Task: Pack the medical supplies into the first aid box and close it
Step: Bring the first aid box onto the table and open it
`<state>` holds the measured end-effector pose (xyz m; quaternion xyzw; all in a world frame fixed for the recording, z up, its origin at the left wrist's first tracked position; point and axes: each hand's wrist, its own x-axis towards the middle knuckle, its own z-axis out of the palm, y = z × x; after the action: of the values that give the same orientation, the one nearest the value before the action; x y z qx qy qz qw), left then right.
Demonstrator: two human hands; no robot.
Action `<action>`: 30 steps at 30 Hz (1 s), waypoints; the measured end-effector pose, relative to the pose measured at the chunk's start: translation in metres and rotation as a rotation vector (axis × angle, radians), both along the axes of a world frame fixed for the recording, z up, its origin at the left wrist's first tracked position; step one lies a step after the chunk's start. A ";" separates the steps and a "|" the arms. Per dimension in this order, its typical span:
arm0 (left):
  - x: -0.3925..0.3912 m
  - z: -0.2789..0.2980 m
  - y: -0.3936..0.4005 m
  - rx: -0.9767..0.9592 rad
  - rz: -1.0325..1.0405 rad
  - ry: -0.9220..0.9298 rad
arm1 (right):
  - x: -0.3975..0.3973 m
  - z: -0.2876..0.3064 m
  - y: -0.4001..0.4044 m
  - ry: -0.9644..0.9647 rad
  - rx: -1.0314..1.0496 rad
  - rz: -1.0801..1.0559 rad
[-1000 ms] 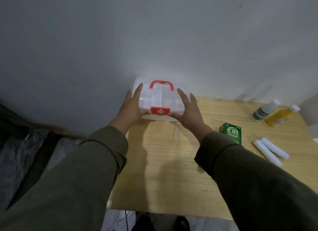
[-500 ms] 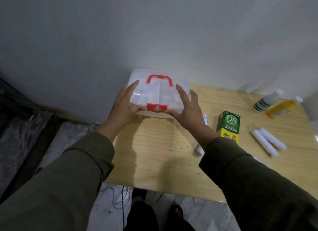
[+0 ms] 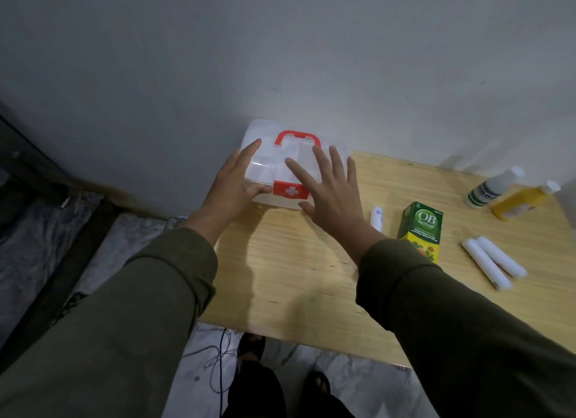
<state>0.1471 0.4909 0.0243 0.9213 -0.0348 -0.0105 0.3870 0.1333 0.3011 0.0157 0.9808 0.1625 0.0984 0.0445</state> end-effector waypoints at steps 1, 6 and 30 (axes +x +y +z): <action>0.000 0.000 0.000 0.001 -0.001 0.006 | 0.000 -0.002 0.002 -0.019 -0.032 -0.010; -0.001 0.000 0.000 0.015 0.004 0.001 | 0.004 -0.004 0.000 -0.104 -0.091 0.025; -0.005 0.007 -0.001 -0.169 0.147 0.122 | 0.003 0.045 -0.015 0.111 0.064 0.134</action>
<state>0.1419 0.4901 0.0308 0.8832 0.0558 -0.0352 0.4642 0.1365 0.2863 0.0605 0.9726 0.2268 0.0519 -0.0026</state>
